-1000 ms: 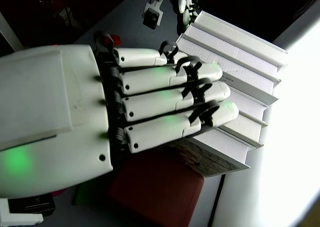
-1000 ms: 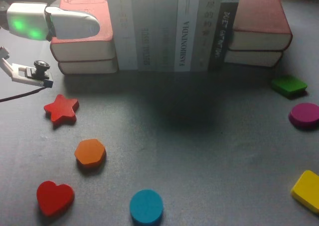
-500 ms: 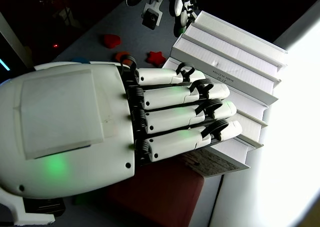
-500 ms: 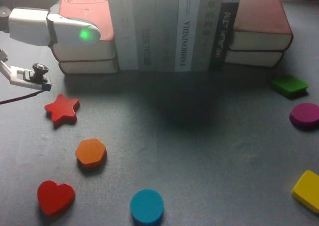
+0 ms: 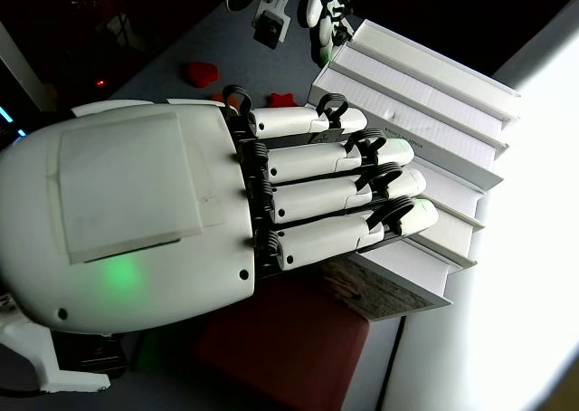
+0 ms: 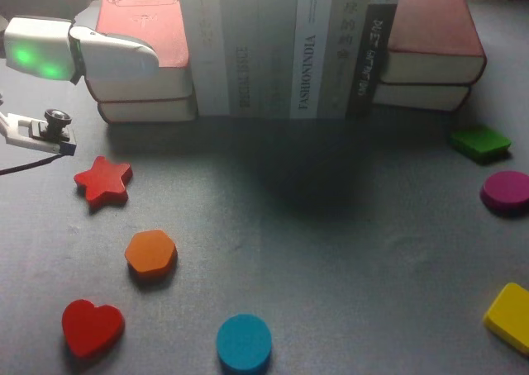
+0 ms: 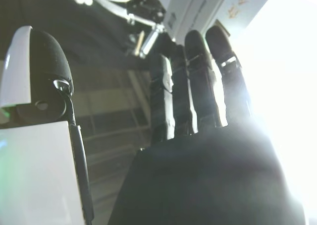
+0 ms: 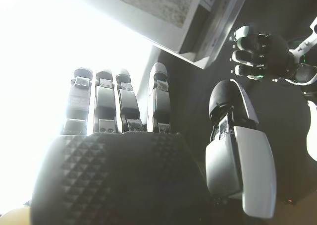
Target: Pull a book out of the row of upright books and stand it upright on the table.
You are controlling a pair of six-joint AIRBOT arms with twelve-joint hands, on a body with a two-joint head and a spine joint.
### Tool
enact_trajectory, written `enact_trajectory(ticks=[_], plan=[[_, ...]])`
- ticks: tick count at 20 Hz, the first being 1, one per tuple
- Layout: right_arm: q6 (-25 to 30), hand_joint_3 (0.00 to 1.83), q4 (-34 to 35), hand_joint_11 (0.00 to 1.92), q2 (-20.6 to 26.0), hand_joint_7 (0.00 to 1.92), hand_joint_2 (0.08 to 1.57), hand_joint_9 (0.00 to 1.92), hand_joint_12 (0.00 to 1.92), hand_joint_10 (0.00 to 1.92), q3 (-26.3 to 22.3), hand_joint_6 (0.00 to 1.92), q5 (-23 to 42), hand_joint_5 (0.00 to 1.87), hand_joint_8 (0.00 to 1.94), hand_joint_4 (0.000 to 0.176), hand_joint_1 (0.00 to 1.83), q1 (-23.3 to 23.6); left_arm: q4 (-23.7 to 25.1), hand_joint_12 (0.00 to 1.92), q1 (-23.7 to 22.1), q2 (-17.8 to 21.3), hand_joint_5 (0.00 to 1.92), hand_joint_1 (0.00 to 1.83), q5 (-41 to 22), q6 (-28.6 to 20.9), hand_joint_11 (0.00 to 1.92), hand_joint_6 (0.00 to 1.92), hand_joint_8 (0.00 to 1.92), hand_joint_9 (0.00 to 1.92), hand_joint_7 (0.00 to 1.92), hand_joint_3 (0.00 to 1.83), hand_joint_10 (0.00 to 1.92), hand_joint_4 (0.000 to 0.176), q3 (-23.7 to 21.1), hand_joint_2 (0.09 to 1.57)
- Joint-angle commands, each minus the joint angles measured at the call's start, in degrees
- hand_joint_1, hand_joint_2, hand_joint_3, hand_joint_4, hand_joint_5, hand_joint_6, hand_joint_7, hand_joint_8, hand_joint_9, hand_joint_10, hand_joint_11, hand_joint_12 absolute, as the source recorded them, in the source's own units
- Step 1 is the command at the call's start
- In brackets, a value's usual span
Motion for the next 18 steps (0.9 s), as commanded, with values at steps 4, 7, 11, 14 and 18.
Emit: enact_trajectory(ticks=[4,7,11,14,18], plan=[[0.30,0.00,2.50,0.00,-1.36,0.00,1.23,0.00,0.00,0.00,0.67,0.00,4.26,0.21,0.00,0.174,0.15,1.08,-3.75,1.07,-0.87,0.29,0.41,1.08,-5.70,-0.50,0.00,0.00,0.00,0.42,0.39,0.00,0.01,0.021,-0.31,0.94],[0.30,0.00,1.56,0.00,-2.27,0.00,1.20,0.00,0.00,0.00,1.00,0.01,3.87,0.24,0.00,0.174,0.11,1.06,-3.74,1.04,-1.07,0.20,0.43,1.09,-5.78,-0.50,0.00,0.01,0.00,0.41,0.40,0.00,0.00,0.033,-0.28,0.93],[0.32,0.02,1.00,0.00,-3.15,0.01,1.26,0.00,0.00,0.00,1.45,0.05,2.97,0.35,0.00,0.054,0.00,0.00,-3.74,1.00,-1.24,0.20,0.43,1.07,-5.99,-0.50,0.00,0.01,0.00,0.40,0.41,0.00,0.00,0.040,-0.39,0.92],[2.34,0.00,-1.81,0.00,-3.15,0.17,1.28,0.00,0.00,0.00,1.05,0.23,2.33,0.15,0.01,0.059,0.00,-0.14,-3.75,0.96,-1.22,0.22,0.41,1.06,-6.09,-0.50,0.00,0.00,0.00,0.40,0.41,0.00,0.00,0.045,-0.53,0.92],[4.49,0.00,-5.42,0.00,-3.14,0.24,1.16,0.00,0.00,0.00,-0.27,0.49,2.13,0.12,0.01,0.078,0.00,-0.13,-3.81,1.05,-1.15,0.11,0.43,1.05,-6.18,-0.50,0.00,0.01,0.01,0.43,0.43,0.00,0.01,0.035,-0.61,0.90]])
